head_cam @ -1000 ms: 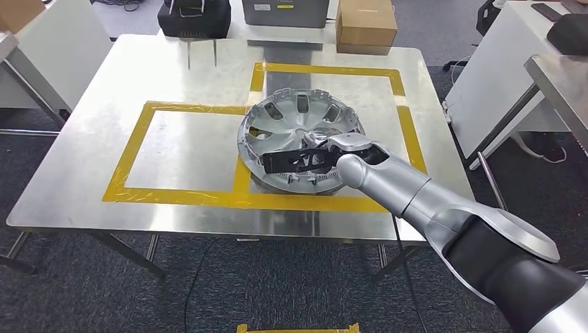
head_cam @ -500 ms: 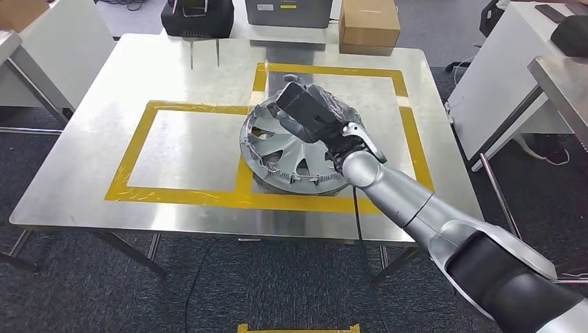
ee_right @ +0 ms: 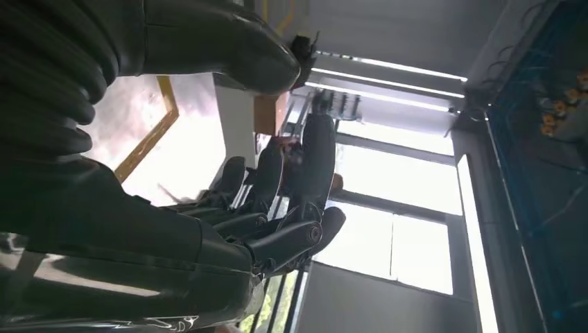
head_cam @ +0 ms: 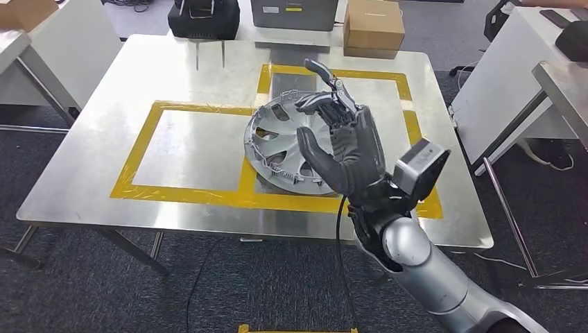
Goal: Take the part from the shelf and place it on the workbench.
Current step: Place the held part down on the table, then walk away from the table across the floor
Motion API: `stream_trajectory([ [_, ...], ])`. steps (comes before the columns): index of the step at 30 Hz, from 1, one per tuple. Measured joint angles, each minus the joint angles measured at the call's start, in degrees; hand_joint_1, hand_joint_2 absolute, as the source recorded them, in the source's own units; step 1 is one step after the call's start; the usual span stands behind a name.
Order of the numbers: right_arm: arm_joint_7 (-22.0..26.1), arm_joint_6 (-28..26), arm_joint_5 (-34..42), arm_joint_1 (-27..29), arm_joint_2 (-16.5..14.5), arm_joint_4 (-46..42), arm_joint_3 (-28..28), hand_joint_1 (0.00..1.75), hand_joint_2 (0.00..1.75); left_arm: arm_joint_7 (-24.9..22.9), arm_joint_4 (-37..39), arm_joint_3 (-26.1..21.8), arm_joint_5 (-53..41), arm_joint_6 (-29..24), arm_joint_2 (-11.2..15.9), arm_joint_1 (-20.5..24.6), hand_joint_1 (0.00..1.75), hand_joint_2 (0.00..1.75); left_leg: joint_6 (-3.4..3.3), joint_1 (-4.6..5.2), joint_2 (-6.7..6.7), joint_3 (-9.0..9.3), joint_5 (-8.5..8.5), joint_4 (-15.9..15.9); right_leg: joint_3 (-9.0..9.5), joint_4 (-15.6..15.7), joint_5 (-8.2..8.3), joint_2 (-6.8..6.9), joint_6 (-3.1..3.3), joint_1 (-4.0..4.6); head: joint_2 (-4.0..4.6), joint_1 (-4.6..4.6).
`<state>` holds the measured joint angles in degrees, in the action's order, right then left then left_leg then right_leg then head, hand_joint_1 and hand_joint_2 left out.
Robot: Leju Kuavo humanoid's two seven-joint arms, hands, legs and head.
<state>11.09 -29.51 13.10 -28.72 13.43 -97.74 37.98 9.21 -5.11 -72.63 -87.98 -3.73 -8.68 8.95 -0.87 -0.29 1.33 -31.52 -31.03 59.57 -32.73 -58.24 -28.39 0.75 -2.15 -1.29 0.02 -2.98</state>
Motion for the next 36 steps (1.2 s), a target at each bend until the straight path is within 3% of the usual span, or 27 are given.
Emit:
stream_trajectory([
  [2, 0.9, -0.1, 0.1, 3.2, 0.0, -4.0, -0.9, 1.75, 1.75, 0.1, 0.0, -0.3, 0.0, -0.1, 0.1, 0.0, 0.00, 1.75, 0.01, -0.02, -0.03, 0.00, -0.01, 0.0, 0.02, 0.0, -0.01, 0.00, 0.01, 0.02, 0.00, -0.01],
  [6, 1.6, 0.6, 0.9, 7.8, 0.3, -9.8, -2.6, 0.00, 1.75, 0.6, 0.0, -0.9, -0.1, 0.0, 0.1, 0.0, 0.00, 1.75, 0.02, -0.05, -0.13, 0.08, -0.01, 0.0, 0.08, 0.1, -0.01, -0.03, 0.01, 0.05, 0.00, 0.04],
  [7, 2.0, 1.0, 0.8, 9.6, 0.3, -10.9, -2.9, 0.00, 1.75, 0.7, 0.0, -1.2, -0.2, 0.1, 0.2, 0.0, 0.00, 1.75, 0.02, -0.07, -0.13, 0.10, -0.02, 0.0, 0.12, 0.1, -0.02, -0.01, 0.01, 0.07, 0.00, 0.04],
  [11, 4.3, 1.4, -0.6, 17.2, 0.3, -14.2, -3.7, 0.00, 1.75, 0.0, 0.0, -1.8, -0.6, -0.2, 0.4, 0.0, 0.00, 0.00, 0.07, -0.13, -0.21, 0.12, -0.06, 0.0, 0.17, 0.1, -0.03, -0.04, 0.02, 0.13, 0.00, 0.04],
  [17, 6.5, 0.7, 0.5, 24.0, 0.3, -17.9, -5.1, 0.00, 1.75, 0.1, 0.0, -3.1, -0.2, -1.8, 0.7, 0.0, 0.00, 0.00, 0.06, -0.16, -0.65, 0.15, -0.09, 0.0, 0.16, 0.2, -0.03, -0.22, 0.03, 0.16, 0.00, -0.02],
  [25, 7.3, 1.6, 1.9, 25.6, 0.2, -19.9, -5.7, 0.00, 1.75, -1.3, 0.0, -4.5, -0.2, -2.6, 0.9, 0.1, 0.00, 0.00, -0.10, 0.08, -1.23, 0.21, -0.19, 0.0, 0.15, 0.3, 0.24, -0.54, -0.26, 0.02, 0.00, 0.12],
  [31, 7.6, 1.8, 2.1, 25.7, 0.2, -20.1, -6.0, 0.00, 1.75, -2.1, 0.0, -5.2, -0.2, -2.6, 0.9, 0.2, 0.00, 0.00, -0.95, 0.21, -1.35, 0.19, 0.32, -0.3, 0.15, 0.6, 0.43, -0.70, -1.05, -0.32, 0.00, 0.19],
  [33, 7.7, 1.8, 2.1, 25.7, 0.1, -20.3, -6.3, 0.00, 1.75, -2.6, 0.0, -5.5, -0.2, -2.6, 0.9, 0.2, 0.00, 0.00, -1.48, -0.08, -1.46, 0.32, 0.87, -0.7, -0.76, -2.1, -1.80, -0.77, -1.24, -0.27, 0.00, -0.20],
  [36, 7.7, 1.9, 2.1, 25.8, 0.1, -20.4, -6.7, 0.00, 1.75, -2.8, 0.0, -5.7, -0.2, -2.6, 0.9, 0.2, 0.00, 0.00, -1.75, 0.06, -1.56, 0.29, 1.06, -0.9, -4.60, -12.6, -7.47, -0.77, -1.18, -0.25, 0.00, -0.98],
])
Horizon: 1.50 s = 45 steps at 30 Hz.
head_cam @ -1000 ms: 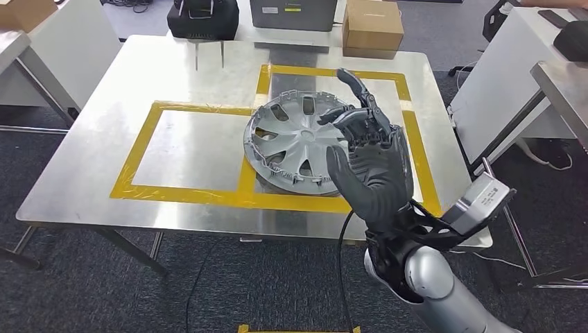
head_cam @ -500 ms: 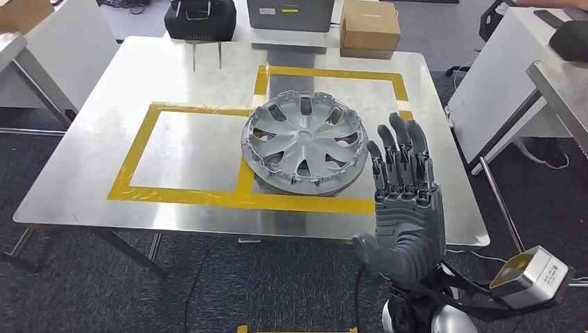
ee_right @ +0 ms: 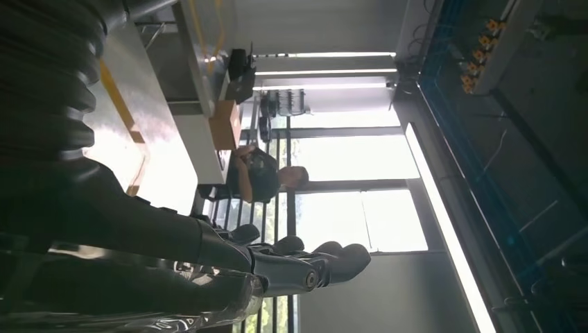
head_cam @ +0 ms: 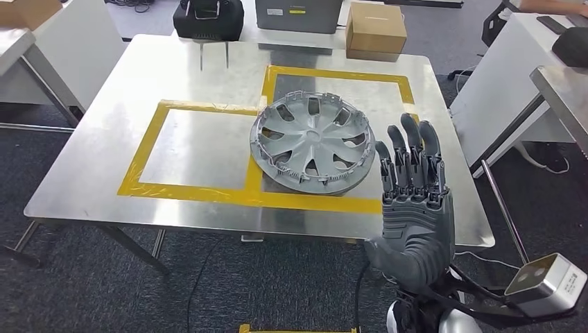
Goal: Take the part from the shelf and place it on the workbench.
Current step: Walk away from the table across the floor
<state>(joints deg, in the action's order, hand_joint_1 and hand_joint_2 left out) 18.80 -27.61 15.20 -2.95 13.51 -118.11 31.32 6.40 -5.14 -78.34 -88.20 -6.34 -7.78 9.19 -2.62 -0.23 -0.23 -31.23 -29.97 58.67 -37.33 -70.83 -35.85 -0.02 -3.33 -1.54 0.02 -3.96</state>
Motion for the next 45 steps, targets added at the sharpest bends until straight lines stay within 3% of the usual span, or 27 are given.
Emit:
stream_trajectory([
  [1, 0.0, 0.0, 0.0, 0.0, 0.0, 0.0, -0.1, 0.00, 1.75, 0.0, 0.0, 0.0, 0.0, 0.0, 0.0, 0.0, 0.00, 0.00, -0.01, 0.12, -0.01, -0.03, 0.02, 0.0, -0.77, -2.3, -0.51, 0.00, 0.11, 0.01, 0.00, -0.19],
  [2, 0.0, 0.0, 0.0, 0.0, 0.0, 0.0, -0.2, 0.00, 1.75, 0.1, 0.0, -0.1, 0.0, 0.0, 0.0, 0.0, 0.00, 0.00, -0.01, 0.24, 0.00, -0.03, 0.03, 0.0, -0.67, -2.5, 0.15, 0.00, 0.31, 0.03, 0.00, -0.37],
  [3, 0.0, 0.1, 0.0, 0.0, 0.0, 0.0, -0.3, 0.00, 1.75, 0.2, 0.0, -0.2, 0.0, 0.0, 0.0, 0.0, 0.00, 0.00, 0.00, 0.36, 0.04, 0.01, 0.05, 0.0, 0.39, -0.6, 1.79, 0.00, 0.64, 0.11, 0.00, -0.55],
  [5, 0.0, 0.1, 0.0, -0.1, -0.1, 0.0, -0.3, 0.00, 1.75, 0.4, 0.0, -0.3, 0.1, 0.0, -0.1, 0.1, 0.00, 0.00, 0.15, 0.64, 0.13, 0.07, 0.10, 0.0, 4.18, 6.6, 5.39, -0.02, 1.74, 0.45, 0.00, -0.78],
  [7, 0.1, 0.2, 0.0, -0.3, -0.1, 0.0, -0.4, 0.00, 1.75, 0.6, 0.0, -0.4, 0.1, 0.0, -0.2, 0.1, 0.00, 0.00, 0.72, 0.69, 0.17, -0.11, 0.36, 0.0, 6.60, 11.6, 6.79, 0.00, 2.63, 0.88, 0.00, -0.63],
  [8, 0.2, 0.2, 0.0, -0.3, -0.1, -0.1, -0.4, 0.00, 1.75, 0.7, 0.0, -0.4, 0.1, 0.0, -0.2, 0.2, 0.00, 0.00, 1.11, 0.62, 0.16, -0.29, 0.56, 0.0, 6.86, 12.3, 6.70, 0.01, 2.87, 1.05, 0.00, -0.57],
  [10, 0.6, 0.0, 0.1, -0.5, -0.2, -0.2, -0.4, 0.00, 0.87, 0.8, 0.0, -0.5, 0.2, 0.0, -0.2, 0.2, 0.00, 0.00, 1.86, 0.40, 0.13, -0.59, 0.65, 0.0, 6.85, 13.3, 7.13, 0.13, 3.21, 1.09, 0.00, -0.64],
  [12, 1.3, -0.4, 0.4, -0.4, -0.5, -0.3, -0.4, 0.00, 0.00, 0.7, 0.0, -0.8, 0.1, 0.0, -0.1, 0.2, 0.00, 0.00, 2.58, 0.27, 0.17, -1.37, -1.42, 1.8, 6.81, 14.5, 7.79, 0.38, 3.70, 0.89, 0.00, -0.25],
  [15, 3.3, -0.9, 1.3, 0.5, -1.1, -0.2, -0.6, 0.00, 0.00, -0.7, 0.0, -1.1, -0.7, 0.2, 0.1, 0.2, 0.00, 0.00, 3.56, -0.20, 0.27, -4.38, -7.61, 10.7, 5.86, 14.7, 8.65, 0.69, 4.03, 0.80, 0.00, 1.03],
  [16, 4.0, -1.0, 1.6, 1.0, -1.3, -0.1, -0.7, 0.00, 0.00, -1.3, 0.0, -1.2, -1.0, 0.2, 0.3, 0.2, 0.00, 0.00, 3.86, -0.42, 0.27, -4.94, -8.52, 13.0, 5.42, 14.6, 8.88, 0.77, 3.94, 0.75, 0.00, 1.28],
  [18, 5.4, -1.5, 2.0, 2.0, -1.7, 0.0, -0.8, 0.00, 0.00, -2.2, 0.0, -1.2, -1.4, 0.2, 0.9, 0.2, 0.00, 0.00, 4.47, -0.91, 0.21, -3.41, -7.09, 12.2, 4.46, 14.1, 9.31, 0.85, 3.55, 0.49, 0.00, 1.39],
  [20, 6.3, -2.0, 2.2, 2.8, -1.8, 0.1, -0.8, 0.00, 0.00, -2.3, 0.0, -1.2, -1.6, 0.2, 1.6, 0.3, 0.00, 0.00, 5.16, -1.39, 0.17, 1.02, -4.23, 5.1, 3.48, 13.3, 9.61, 0.82, 2.97, 0.15, 0.00, 1.49],
  [21, 6.6, -2.2, 2.2, 3.1, -1.9, 0.1, -0.8, 0.00, 0.00, -2.3, 0.0, -1.2, -1.6, 0.2, 1.9, 0.3, 0.00, 0.00, 5.11, -1.46, 0.30, 2.64, -3.26, 2.3, 3.08, 12.9, 9.77, 0.75, 2.61, 0.09, 0.00, 1.65],
  [23, 7.0, -2.5, 2.3, 3.6, -1.9, 0.0, -0.9, 0.00, 0.00, -2.3, -0.1, -1.2, -1.6, 0.1, 2.4, 0.4, 0.00, 0.00, 4.49, -1.33, 0.61, 3.39, -2.99, 0.2, 2.58, 12.5, 10.30, 0.53, 1.80, 0.14, 0.00, 1.88],
  [25, 7.3, -2.7, 2.7, 4.1, -1.9, 0.0, -1.0, 0.00, 0.00, -2.3, -0.1, -1.2, -1.6, -0.1, 2.9, 0.4, 0.00, 0.00, 3.28, -1.25, 0.64, 2.58, -2.32, 0.3, 2.34, 12.5, 10.87, 0.29, 1.06, 0.02, 0.00, 1.85],
  [26, 7.5, -2.8, 3.1, 4.4, -1.9, 0.0, -1.2, 0.00, 0.00, -2.3, -0.1, -1.2, -1.6, -0.2, 3.1, 0.5, 0.00, 0.00, 2.63, -1.20, 0.57, 2.12, -1.88, 0.3, 2.03, 12.1, 10.24, 0.22, 0.80, -0.06, 0.00, 1.74],
  [27, 7.6, -2.9, 3.5, 4.7, -1.9, 0.0, -1.4, 0.00, 0.00, -2.3, -0.1, -1.2, -1.6, -0.3, 3.3, 0.6, 0.00, 0.00, 2.04, -1.18, 0.51, 1.57, -1.34, 0.2, 1.54, 10.9, 8.61, 0.17, 0.62, -0.10, 0.00, 1.51],
  [29, 7.9, -2.9, 4.0, 5.0, -2.0, 0.0, -1.8, 0.00, 0.00, -2.2, -0.1, -1.2, -1.6, -0.4, 3.7, 0.7, 0.00, 0.00, 1.23, -0.91, 0.42, 0.11, -0.10, 0.2, -0.03, 5.3, 2.92, 0.14, 0.54, -0.05, 0.00, 0.76],
  [31, 8.1, -2.9, 4.1, 5.1, -2.0, 0.1, -1.9, 0.00, 0.00, -2.2, -0.2, -1.2, -1.6, -0.4, 4.0, 0.7, 0.00, 0.00, 0.85, -0.35, 0.36, -1.51, 1.14, 0.3, -1.03, -1.4, -1.20, 0.13, 0.83, 0.12, 0.00, 0.05],
  [32, 8.1, -2.9, 4.1, 5.2, -2.0, 0.1, -2.0, 0.00, 0.00, -2.1, -0.2, -1.3, -1.6, -0.4, 4.1, 0.7, 0.00, 0.00, 0.72, -0.02, 0.32, -2.32, 1.75, 0.3, -0.64, -3.0, -1.35, 0.12, 1.18, 0.30, 0.00, -0.21],
  [33, 8.1, -2.9, 4.2, 5.2, -2.1, 0.2, -2.0, 0.00, 0.00, -1.9, -0.2, -1.3, -1.6, -0.5, 4.2, 0.7, 0.00, 0.00, 0.58, 0.35, 0.30, -3.07, 2.34, 0.3, 0.62, -2.7, -0.35, 0.12, 1.75, 0.60, 0.00, -0.45],
  [35, 8.2, -2.9, 4.3, 5.2, -2.1, 0.3, -2.1, 0.00, 0.00, -1.0, -0.2, -1.3, -1.3, -0.7, 4.3, 0.7, 0.00, 0.00, 0.38, 0.93, 0.31, -4.26, 3.44, 0.3, 5.60, 3.3, 2.67, 0.06, 3.68, 1.71, 0.00, -0.82],
  [37, 8.4, -3.0, 4.3, 5.2, -2.1, 0.2, -2.1, 0.00, 0.00, 0.5, -0.1, -1.3, -1.1, -0.7, 4.1, 0.8, 0.00, 0.00, 0.48, 1.31, 0.35, -4.89, 4.44, 0.3, 10.97, 11.5, 3.32, 0.17, 5.69, 2.95, 0.00, -0.68],
  [39, 8.6, -3.1, 4.6, 5.3, -2.1, 0.2, -2.1, 0.00, 0.00, 1.9, -0.1, -1.3, -1.3, -0.6, 3.7, 0.8, 0.00, 0.00, 0.96, 1.19, 0.30, -5.21, 5.48, 0.1, 13.02, 15.4, 2.97, 0.23, 6.36, 3.63, 0.00, -0.49],
  [41, 8.7, -3.2, 5.1, 5.6, -2.1, 0.2, -2.1, 0.00, 0.00, 2.6, -0.1, -1.2, -1.5, -0.6, 3.6, 0.8, 0.00, 0.00, 1.56, 1.00, 0.29, -5.55, 5.89, 0.1, 12.69, 16.5, 4.17, 0.34, 6.11, 3.56, 0.00, -0.75],
  [43, 8.7, -3.3, 5.4, 5.9, -2.2, 0.4, -2.0, 0.00, 0.00, 3.0, 0.0, -1.3, -1.6, -0.7, 3.5, 0.7, 0.00, 0.00, 2.20, 0.84, 0.36, -6.55, 2.37, 2.6, 11.68, 17.2, 5.83, 0.60, 6.06, 3.13, 0.00, -0.52],
  [45, 9.3, -3.9, 6.3, 6.2, -2.3, 1.0, -1.9, 0.00, 0.00, 3.2, 0.0, -1.2, -1.6, -0.7, 3.4, 0.8, 0.00, 0.00, 2.99, 0.23, 0.38, -7.91, -3.67, 8.7, 10.02, 17.2, 7.18, 0.72, 6.00, 2.87, 0.00, 0.26],
])
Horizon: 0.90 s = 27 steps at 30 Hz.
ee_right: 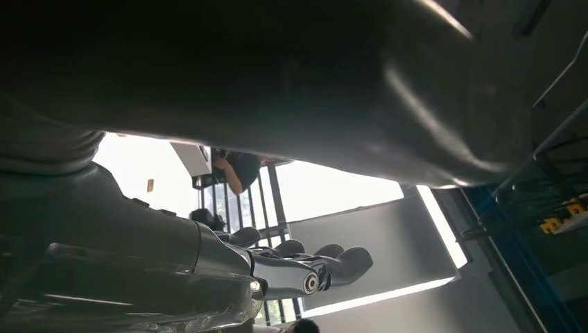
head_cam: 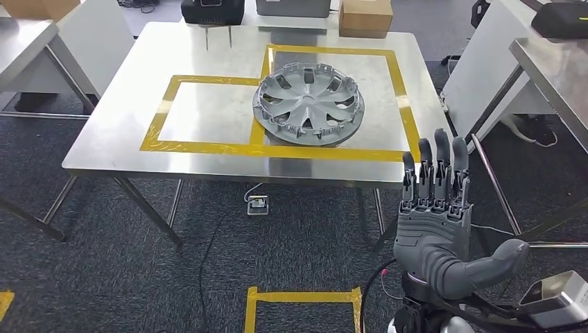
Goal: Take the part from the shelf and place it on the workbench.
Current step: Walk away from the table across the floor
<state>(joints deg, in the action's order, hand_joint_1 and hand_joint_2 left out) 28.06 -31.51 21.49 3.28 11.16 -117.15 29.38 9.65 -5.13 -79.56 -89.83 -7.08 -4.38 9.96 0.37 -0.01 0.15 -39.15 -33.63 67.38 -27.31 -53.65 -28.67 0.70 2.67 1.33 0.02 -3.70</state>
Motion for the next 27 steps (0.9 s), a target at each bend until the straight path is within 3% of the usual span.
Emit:
stream_trajectory([
  [1, 0.6, -0.6, 0.9, 0.3, -0.1, 0.6, 0.0, 0.00, 0.00, 0.0, 0.0, 0.0, 0.0, -0.1, 0.0, 0.0, 0.00, 0.00, 0.44, -0.33, -0.01, -0.39, -1.68, 3.3, -0.92, -0.2, 0.63, 0.07, -0.19, -0.10, 0.00, 0.37],
  [2, 1.3, -1.1, 2.0, 0.6, -0.3, 1.3, 0.0, 0.00, 0.00, 0.0, 0.0, 0.0, 0.0, -0.2, 0.0, 0.0, 0.00, 0.00, 0.87, -0.64, -0.04, -0.33, -1.83, 5.7, -1.93, -0.4, 1.24, 0.15, -0.45, -0.26, 0.00, 0.63],
  [3, 2.1, -1.6, 3.2, 0.9, -0.4, 2.3, 0.0, 0.00, 0.00, -0.1, 0.0, 0.0, 0.0, -0.3, 0.0, 0.0, 0.00, 0.00, 1.28, -0.91, -0.07, 0.35, -0.58, 6.7, -3.02, -0.9, 1.80, 0.22, -0.77, -0.47, 0.00, 0.82],
  [5, 3.6, -2.0, 5.9, 1.4, -0.6, 4.7, -0.2, 0.00, 0.00, -0.8, 0.0, 0.0, 0.0, -0.3, 0.1, 0.1, 0.00, 0.00, 2.10, -1.46, -0.16, 4.22, 3.04, 3.2, -5.34, -2.3, 2.57, 0.35, -1.52, -1.02, 0.00, 1.01],
  [6, 4.0, -2.3, 7.3, 1.6, -0.7, 6.4, -0.5, 0.00, 0.00, -1.3, 0.0, 0.0, 0.0, -0.3, 0.1, 0.1, 0.00, 0.00, 2.43, -1.54, -0.14, 6.85, 3.45, -0.4, -6.44, -3.3, 2.83, 0.35, -1.93, -1.20, 0.00, 1.20],
  [8, 4.2, -2.7, 10.1, 1.5, -0.7, 10.9, -1.2, 0.00, 0.00, -2.3, 0.0, 0.0, 0.0, -0.3, 0.2, 0.3, 0.00, 0.00, 2.04, -1.53, -0.01, 10.47, 1.77, -6.5, -7.92, -4.7, 3.31, 0.33, -2.70, -1.28, 0.00, 1.49],
  [9, 4.1, -2.7, 11.3, 1.4, -0.8, 13.6, -1.6, 0.00, 0.00, -2.7, 0.0, 0.0, 0.0, -0.3, 0.3, 0.4, 0.00, 0.00, 1.39, -1.36, 0.09, 10.97, 0.91, -7.7, -8.31, -4.9, 3.68, 0.30, -3.07, -1.27, 0.00, 1.54],
  [11, 5.0, -1.4, 13.2, 1.4, -0.8, 19.8, -2.4, 0.00, 0.00, -3.5, 0.0, 0.0, 0.0, -0.2, 0.4, 0.4, 0.00, 0.00, -0.27, -1.34, 0.14, 10.29, 1.11, -8.3, -8.82, -5.0, 4.12, 0.24, -3.81, -1.41, 0.00, 1.34],
  [12, 6.0, -0.1, 14.0, 1.4, -0.9, 23.2, -2.9, 0.00, 0.00, -3.8, 0.0, 0.0, 0.0, -0.2, 0.4, 0.4, 0.00, 0.00, -0.93, -1.32, 0.16, 9.68, 1.75, -8.3, -9.16, -5.5, 3.16, 0.14, -4.17, -1.54, 0.00, 1.16],
  [13, 7.1, 1.3, 14.6, 1.3, -0.9, 26.6, -3.5, 0.00, 0.00, -4.0, 0.0, 0.0, 0.0, -0.2, 0.4, 0.4, 0.00, 0.00, -1.50, -1.33, 0.16, 8.96, 2.48, -8.4, -9.64, -6.9, 1.05, 0.01, -4.51, -1.67, 0.00, 0.96],
  [15, 8.2, 2.8, 15.5, 0.5, -0.9, 33.3, -4.2, 0.00, 0.00, -4.3, 0.0, 0.1, 0.0, -0.2, 0.4, 0.4, 0.00, 0.00, -2.05, -1.11, 0.21, 7.24, 4.00, -8.3, -10.73, -12.7, -5.11, -0.16, -5.01, -1.84, 0.00, 0.31],
  [16, 8.3, 3.2, 15.8, 0.0, -1.0, 36.8, -4.4, 0.00, 0.00, -4.3, 0.0, 0.1, 0.0, -0.1, 0.4, 0.4, 0.00, 0.00, -2.20, -0.95, 0.22, 6.28, 4.76, -8.3, -11.10, -16.2, -7.34, -0.18, -5.10, -1.86, 0.00, 0.02],
  [17, 8.3, 3.5, 16.0, -0.5, -1.1, 40.4, -4.5, 0.00, 0.00, -4.3, 0.0, 0.1, 0.0, -0.1, 0.4, 0.4, 0.00, 0.00, -2.26, -0.75, 0.22, 5.25, 5.53, -8.3, -11.04, -18.9, -8.10, -0.22, -5.04, -1.85, 0.00, -0.31],
  [19, 8.0, 4.5, 16.3, -1.3, -1.4, 46.8, -4.5, 0.00, 0.00, -3.8, 0.1, 0.1, 0.0, -0.1, 0.4, 0.3, 0.00, 0.00, -2.34, -0.28, 0.19, 3.43, 6.93, -8.2, -8.98, -19.5, -5.84, -0.32, -4.42, -1.71, 0.00, -0.95],
  [21, 6.7, 6.2, 16.8, -2.7, -1.7, 52.7, -4.4, 0.00, 0.00, -2.0, 0.1, 0.1, 0.0, -0.2, 0.3, 0.3, 0.00, 0.00, -2.28, 0.16, 0.08, 2.12, 8.18, -8.2, -3.78, -13.1, -3.27, -0.41, -2.96, -1.12, 0.00, -1.36],
  [23, 5.1, 8.4, 17.3, -4.6, -2.3, 59.5, -4.2, 0.00, 0.00, -0.2, 0.1, 0.1, 0.0, -0.3, 0.1, 0.5, 0.00, 0.00, -1.93, 0.36, -0.11, 1.38, 9.40, -8.3, 1.55, -4.7, -3.76, -0.35, -1.62, -0.38, 0.00, -1.24],
  [25, 3.5, 10.0, 17.7, -5.8, -2.9, 66.3, -4.1, 0.00, 0.00, 0.2, 0.1, 0.1, 0.0, -0.3, -0.1, 0.6, 0.00, 0.00, -1.37, 0.23, -0.24, 1.11, 10.71, -8.8, 3.29, -1.0, -4.17, -0.29, -1.21, 0.03, 0.00, -1.12],
  [27, 1.3, 10.7, 17.6, -6.3, -3.7, 72.3, -3.7, 0.00, 0.00, -0.8, 0.1, 0.2, -0.1, -0.2, -0.1, 0.4, 0.00, 0.00, -0.79, 0.06, -0.20, 0.71, 10.41, -8.7, 2.72, -0.2, -2.69, -0.10, -1.05, -0.09, 0.00, -1.23],
])
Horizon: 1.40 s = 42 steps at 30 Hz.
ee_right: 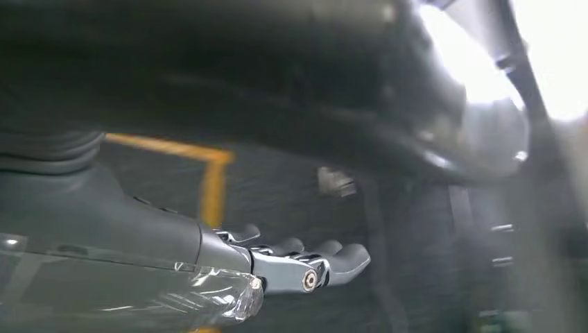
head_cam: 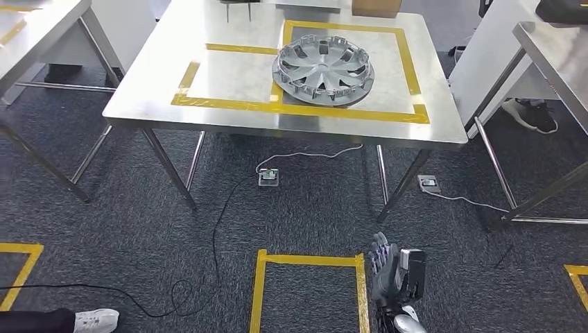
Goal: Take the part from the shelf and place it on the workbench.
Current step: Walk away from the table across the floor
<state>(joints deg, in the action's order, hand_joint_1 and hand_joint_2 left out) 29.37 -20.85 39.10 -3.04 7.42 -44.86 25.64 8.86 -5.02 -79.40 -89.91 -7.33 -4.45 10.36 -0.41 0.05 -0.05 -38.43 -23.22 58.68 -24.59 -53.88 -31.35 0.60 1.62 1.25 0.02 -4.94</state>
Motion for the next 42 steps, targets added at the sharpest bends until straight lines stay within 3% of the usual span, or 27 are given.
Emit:
stream_trajectory([
  [2, -2.5, 0.4, -0.1, -0.2, -0.8, 5.3, 0.6, 0.00, 0.00, -1.0, 0.0, 0.1, 0.0, 0.2, 0.0, -0.2, 0.00, 0.00, 0.54, -0.10, 0.09, -1.23, -4.60, 3.5, -1.17, 0.5, 1.61, 0.28, 0.30, -0.27, 0.00, 0.56],
  [4, -4.6, 0.7, 0.0, -0.1, -1.3, 9.6, 1.0, 0.00, 0.00, -1.4, 0.0, 0.1, 0.0, 0.4, 0.1, -0.2, 0.00, 0.00, 1.07, -0.23, 0.12, -2.77, -10.26, 10.5, -2.98, 0.0, 2.79, 0.41, 0.42, -0.25, 0.00, 1.53],
  [5, -5.7, 1.0, 0.1, 0.0, -1.6, 11.3, 1.2, 0.00, 0.00, -1.5, 0.0, 0.1, 0.0, 0.5, 0.1, -0.2, 0.00, 0.00, 1.31, -0.31, 0.11, -3.09, -11.34, 13.7, -3.99, -0.3, 3.34, 0.47, 0.35, -0.25, 0.00, 1.89],
  [6, -6.9, 1.1, 0.3, -0.1, -1.8, 13.1, 1.3, 0.00, 0.00, -1.5, 0.0, 0.1, 0.0, 0.5, 0.2, -0.2, 0.00, 0.00, 1.51, -0.41, 0.09, -2.76, -10.99, 15.6, -5.11, -0.7, 3.85, 0.53, 0.25, -0.28, 0.00, 2.17],
  [7, -8.0, 1.2, 0.5, -0.1, -2.1, 14.8, 1.4, 0.00, 0.00, -1.5, 0.0, 0.1, 0.0, 0.6, 0.2, -0.2, 0.00, 0.00, 1.67, -0.53, 0.07, -1.52, -9.54, 15.6, -6.25, -1.3, 4.28, 0.56, 0.08, -0.34, 0.00, 2.37],
  [9, -9.3, 1.3, 0.6, -0.2, -2.4, 17.7, 1.6, 0.00, 0.00, -1.5, 0.0, 0.1, 0.1, 0.6, 0.3, -0.2, 0.00, 0.00, 1.92, -0.75, 0.04, 3.48, -7.12, 10.1, -8.34, -2.6, 4.89, 0.56, -0.42, -0.48, 0.00, 2.64],
  [11, -9.6, 1.3, 0.7, -0.4, -2.5, 19.9, 1.9, 0.00, 0.00, -1.4, 0.0, 0.1, 0.1, 0.6, 0.3, -0.1, 0.00, 0.00, 1.68, -0.78, 0.76, 8.34, -7.96, 3.1, -9.82, -3.7, 5.24, 0.31, -0.98, -0.48, 0.00, 2.78],
  [13, -10.9, 2.0, 0.7, -0.8, -2.7, 21.7, 2.2, 0.00, 0.00, -1.7, 0.0, 0.1, 0.1, 0.8, 0.3, -0.1, 0.00, 0.00, 0.98, -0.70, 1.26, 9.78, -9.19, 0.2, -10.63, -4.2, 5.87, -0.18, -1.57, -0.37, 0.00, 2.71],
  [15, -14.4, 3.7, 0.8, -1.1, -2.9, 23.4, 2.4, 0.00, 0.00, -2.2, 0.0, 0.1, 0.1, 1.3, 0.1, -0.3, 0.00, 0.00, 0.03, -0.92, 0.64, 9.39, -8.86, -0.3, -11.25, -4.6, 5.88, -0.70, -2.16, -0.43, 0.00, 2.59],
  [17, -18.1, 5.2, 0.5, -1.0, -3.3, 24.7, 2.8, 0.00, 0.00, -2.4, 0.0, 0.1, 0.0, 1.7, -0.2, -0.3, 0.00, 0.00, -0.96, -1.13, -0.06, 8.83, -8.15, -0.4, -12.66, -8.1, 3.04, -0.91, -2.97, -0.79, 0.00, 2.04],
  [20, -20.6, 6.1, -0.2, -1.0, -4.0, 26.2, 3.8, 0.00, 0.00, -2.2, 0.0, 0.2, 0.0, 1.9, -0.5, -0.4, 0.00, 0.00, -1.42, -0.99, -1.17, 7.84, -7.35, -0.4, -15.87, -18.8, -2.97, -0.84, -3.97, -1.29, 0.00, 1.11],
  [21, -20.9, 6.2, -0.3, -1.0, -4.2, 26.6, 4.0, 0.00, 0.00, -2.2, 0.0, 0.3, 0.0, 1.9, -0.6, -0.4, 0.00, 0.00, -1.40, -0.96, -1.63, 7.57, -7.15, -0.4, -15.88, -20.4, -3.49, -0.80, -4.03, -1.33, 0.00, 0.94],
  [22, -21.0, 6.3, -0.4, -1.0, -4.4, 26.8, 4.2, 0.00, 0.00, -2.2, 0.0, 0.3, 0.0, 2.0, -0.7, -0.5, 0.00, 0.00, -1.32, -0.94, -2.11, 7.39, -6.99, -0.3, -14.81, -19.6, -2.90, -0.69, -3.95, -1.33, 0.00, 0.68],
  [23, -21.1, 6.3, -0.5, -1.0, -4.5, 27.0, 4.3, 0.00, 0.00, -2.2, 0.0, 0.3, 0.0, 2.0, -0.7, -0.5, 0.00, 0.00, -1.25, -0.90, -2.65, 7.31, -6.88, -0.4, -12.70, -16.5, -1.43, -0.31, -3.71, -1.27, 0.00, 0.39],
  [26, -21.9, 6.6, -1.2, -1.6, -4.7, 27.6, 4.7, 0.00, 0.00, -2.1, 0.0, 0.3, 0.0, 2.1, -1.0, -0.5, 0.00, 0.00, -0.87, -0.61, -4.68, 7.31, -6.72, -0.4, -5.94, -4.9, 2.18, 4.02, -2.23, -0.26, 0.00, -0.28],
  [27, -22.6, 6.8, -1.7, -1.9, -4.8, 27.8, 5.0, 0.00, 0.00, -2.0, 0.0, 0.3, 0.0, 2.2, -1.1, -0.5, 0.00, 0.00, -0.66, -0.52, -5.53, 7.28, -6.68, -0.3, -5.21, -3.2, 2.30, 4.88, -1.77, 0.09, 0.00, -0.35],
  [29, -24.1, 7.3, -2.7, -2.1, -5.1, 28.2, 5.8, 0.00, 0.00, -1.9, 0.0, 0.4, 0.0, 2.3, -1.2, -0.5, 0.00, 0.00, -0.13, -0.44, -7.24, 7.43, -6.58, -0.5, -5.34, -2.5, 2.37, 3.81, -1.07, 0.30, 0.00, -0.31],
  [30, -24.6, 7.5, -3.0, -1.9, -5.4, 28.4, 6.3, 0.00, 0.00, -1.9, 0.0, 0.5, 0.0, 2.5, -1.3, -0.4, 0.00, 0.00, 0.17, -0.50, -6.60, 7.54, -6.86, -0.4, -5.27, -2.0, 2.73, 3.11, -0.78, 0.17, 0.00, -0.23],
  [32, -25.1, 7.5, -3.1, -1.7, -6.0, 28.7, 6.9, 0.00, 0.00, -2.2, 0.0, 0.9, 0.0, 2.8, -1.4, -0.4, 0.00, 0.00, 0.68, -0.67, -2.73, 6.63, -9.13, 2.2, -5.18, -1.1, 3.64, 1.69, -0.05, -0.22, 0.00, 0.11],
  [33, -25.2, 7.6, -3.0, -1.8, -6.5, 28.8, 7.1, 0.00, 0.00, -2.4, 0.0, 1.0, 0.0, 2.9, -1.3, -0.4, 0.00, 0.00, 0.82, -0.76, -0.42, 5.30, -11.09, 5.3, -5.30, -1.0, 3.99, 0.91, 0.15, -0.37, 0.00, 0.57],
  [34, -25.3, 7.6, -3.0, -1.9, -6.9, 28.9, 7.4, 0.00, 0.00, -2.5, 0.0, 1.1, 0.0, 3.0, -1.3, -0.5, 0.00, 0.00, 0.86, -0.73, 0.58, 3.63, -13.06, 9.1, -5.57, -1.0, 4.19, 0.01, 0.33, -0.38, 0.00, 1.12],
  [35, -25.3, 7.7, -2.9, -1.9, -7.3, 29.0, 7.7, 0.00, 0.00, -2.7, 0.0, 1.2, 0.0, 3.1, -1.3, -0.6, 0.00, 0.00, 0.91, -0.67, 0.69, 2.12, -14.43, 12.6, -5.83, -1.1, 4.32, -0.86, 0.39, -0.34, 0.00, 1.67],
  [36, -25.4, 7.9, -2.7, -1.8, -7.6, 29.1, 8.0, 0.00, 0.00, -2.7, 0.0, 1.3, 0.0, 3.2, -1.2, -0.7, 0.00, 0.00, 0.91, -0.62, 0.56, 1.26, -14.73, 14.5, -6.03, -1.4, 4.39, -1.69, 0.39, -0.30, 0.00, 2.06],
  [37, -25.5, 8.1, -2.5, -1.7, -7.8, 29.2, 8.2, 0.00, 0.00, -2.8, 0.0, 1.3, 0.0, 3.2, -1.1, -0.8, 0.00, 0.00, 0.88, -0.58, 0.48, 1.42, -13.84, 14.4, -6.21, -1.7, 4.41, -2.47, 0.36, -0.27, 0.00, 2.31],
  [38, -25.6, 8.2, -2.2, -1.7, -7.9, 29.4, 8.4, 0.00, 0.00, -2.7, 0.0, 1.3, 0.0, 3.3, -1.0, -0.8, 0.00, 0.00, 0.82, -0.58, 0.66, 2.63, -11.96, 12.0, -6.36, -2.0, 4.37, -3.23, 0.27, -0.27, 0.00, 2.49],
  [40, -25.8, 8.5, -1.8, -1.8, -8.0, 29.6, 8.5, 0.00, 0.00, -2.7, 0.0, 1.3, 0.0, 3.4, -0.9, -0.8, 0.00, 0.00, 0.65, -0.89, 3.58, 6.16, -8.39, 4.7, -6.86, -3.0, 4.11, -4.61, -0.06, -0.23, 0.00, 2.77],
  [42, -25.9, 8.7, -1.7, -2.0, -8.1, 29.8, 8.7, 0.00, 0.00, -2.7, 0.0, 1.3, 0.0, 3.6, -0.8, -0.8, 0.00, 0.00, 0.46, -1.19, 6.15, 7.81, -7.49, 0.8, -7.75, -3.9, 4.03, -6.02, -0.63, -0.27, 0.00, 2.74],
])
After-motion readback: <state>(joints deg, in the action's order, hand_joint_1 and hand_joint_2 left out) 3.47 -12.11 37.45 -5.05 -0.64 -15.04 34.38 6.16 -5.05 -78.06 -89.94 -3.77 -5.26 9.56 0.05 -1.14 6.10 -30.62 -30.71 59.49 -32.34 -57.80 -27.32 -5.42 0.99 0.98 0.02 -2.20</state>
